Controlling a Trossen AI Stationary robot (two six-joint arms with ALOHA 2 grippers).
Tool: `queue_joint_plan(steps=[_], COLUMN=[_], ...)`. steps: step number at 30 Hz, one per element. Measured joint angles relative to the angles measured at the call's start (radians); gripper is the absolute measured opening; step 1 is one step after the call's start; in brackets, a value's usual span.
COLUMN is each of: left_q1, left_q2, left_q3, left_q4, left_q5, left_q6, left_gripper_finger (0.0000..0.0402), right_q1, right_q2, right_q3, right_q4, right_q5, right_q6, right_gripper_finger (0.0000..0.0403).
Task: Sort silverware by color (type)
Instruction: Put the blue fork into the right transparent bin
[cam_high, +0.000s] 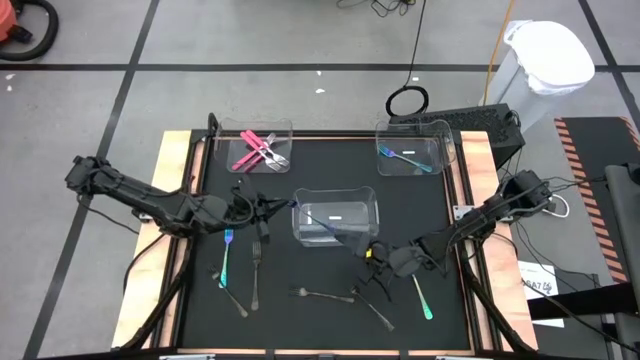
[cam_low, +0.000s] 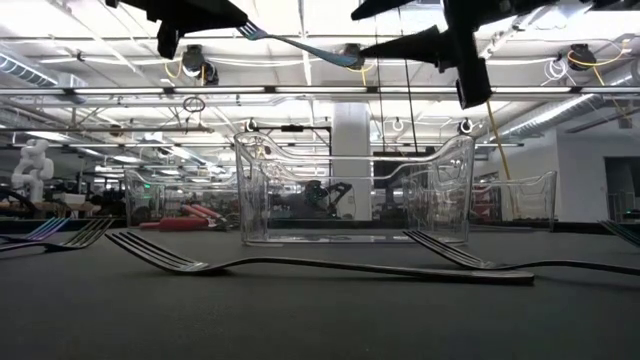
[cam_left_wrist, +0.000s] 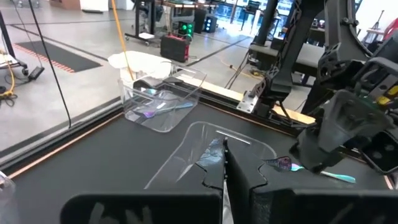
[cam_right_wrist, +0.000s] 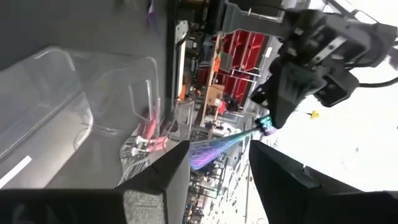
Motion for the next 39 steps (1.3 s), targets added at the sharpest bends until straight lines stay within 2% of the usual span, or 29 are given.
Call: queue_joint_plan(steps=[11, 16, 20, 23, 29, 34, 39], left_q1=[0.000, -0.001, -0.001, -0.002, -0.022, -0.061, -0.093], left_q2=[0.005, 0.005, 0.005, 0.005, 0.005, 0.005, 0.004], left_q3=[0.000, 0.000, 0.000, 0.000, 0.000, 0.000, 0.000], left_q4=[0.013, 0.013, 0.022, 0.041, 0.065, 0.169, 0.235], left_q5=[0.001, 0.001, 0.001, 0.002, 0.004, -0.012, -0.058], left_q6=[-0.033, -0.031, 0.019, 0.060, 0.133, 0.284, 0.392], left_gripper_finger=[0.0003, 0.0005, 0.0006, 0.0007, 0.0008, 0.0004, 0.0003], right_q1=[-0.011, -0.014, -0.023, -0.032, -0.096, -0.170, -0.212], right_q2=[0.005, 0.005, 0.005, 0.005, -0.020, -0.026, -0.026], right_q3=[0.000, 0.000, 0.000, 0.000, -0.001, -0.001, -0.001], right_q4=[-0.004, -0.003, 0.054, 0.130, 0.161, 0.124, 0.132], right_q5=[0.000, -0.012, -0.084, -0.078, -0.087, -0.278, -0.437], right_q6=[0.012, 0.089, 0.348, 0.591, 0.916, 1.177, 1.322], right_gripper_finger=[0.0160, 0.0160, 0.0160, 0.0160, 0.0160, 0.0160, 0.0160])
